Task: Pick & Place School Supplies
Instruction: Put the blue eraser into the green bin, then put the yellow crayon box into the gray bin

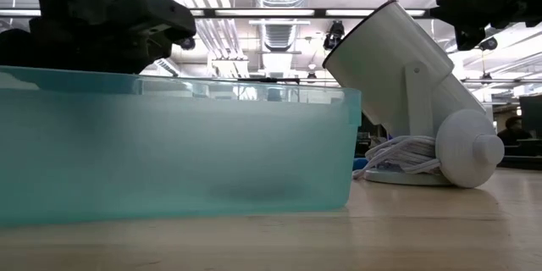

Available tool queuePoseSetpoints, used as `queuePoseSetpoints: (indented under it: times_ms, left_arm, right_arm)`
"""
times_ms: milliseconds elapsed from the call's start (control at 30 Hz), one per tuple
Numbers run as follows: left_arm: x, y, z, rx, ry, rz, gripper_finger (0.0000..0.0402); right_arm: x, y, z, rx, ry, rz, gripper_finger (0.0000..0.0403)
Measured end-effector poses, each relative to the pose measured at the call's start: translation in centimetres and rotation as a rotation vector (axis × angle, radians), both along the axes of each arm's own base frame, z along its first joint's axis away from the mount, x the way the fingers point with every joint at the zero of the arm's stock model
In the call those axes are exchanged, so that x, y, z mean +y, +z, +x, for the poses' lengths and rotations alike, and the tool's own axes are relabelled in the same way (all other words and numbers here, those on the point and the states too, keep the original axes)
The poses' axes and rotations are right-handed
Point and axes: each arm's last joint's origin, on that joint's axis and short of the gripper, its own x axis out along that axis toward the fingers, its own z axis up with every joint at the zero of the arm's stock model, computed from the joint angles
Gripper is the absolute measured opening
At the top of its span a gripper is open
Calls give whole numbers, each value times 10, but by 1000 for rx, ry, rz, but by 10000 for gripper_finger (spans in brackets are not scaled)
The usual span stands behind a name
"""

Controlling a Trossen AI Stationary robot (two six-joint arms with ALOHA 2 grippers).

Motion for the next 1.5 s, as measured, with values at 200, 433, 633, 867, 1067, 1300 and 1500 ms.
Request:
queuePoseSetpoints:
  times_ms: [200,433,633,867,1067,1300,1500]
  left_arm:
    - [0,0,-1,7,0,4,89]
    - [0,0,-1,6,1,3,124]
    - [1,1,0,1,9,4,163]
    - [1,3,1,-23,13,3,216]
    - [2,19,2,-102,17,34,229]
    - [12,55,-5,-283,34,165,229]
    - [18,79,-12,-415,46,229,229]
  right_arm:
    - [0,0,0,0,0,0,114]
    - [0,0,0,0,0,0,114]
    - [0,0,0,0,0,0,114]
    - [0,0,0,0,0,0,114]
    - [0,0,0,0,0,0,114]
    - [0,0,0,0,0,0,114]
    - [0,0,0,0,0,0,114]
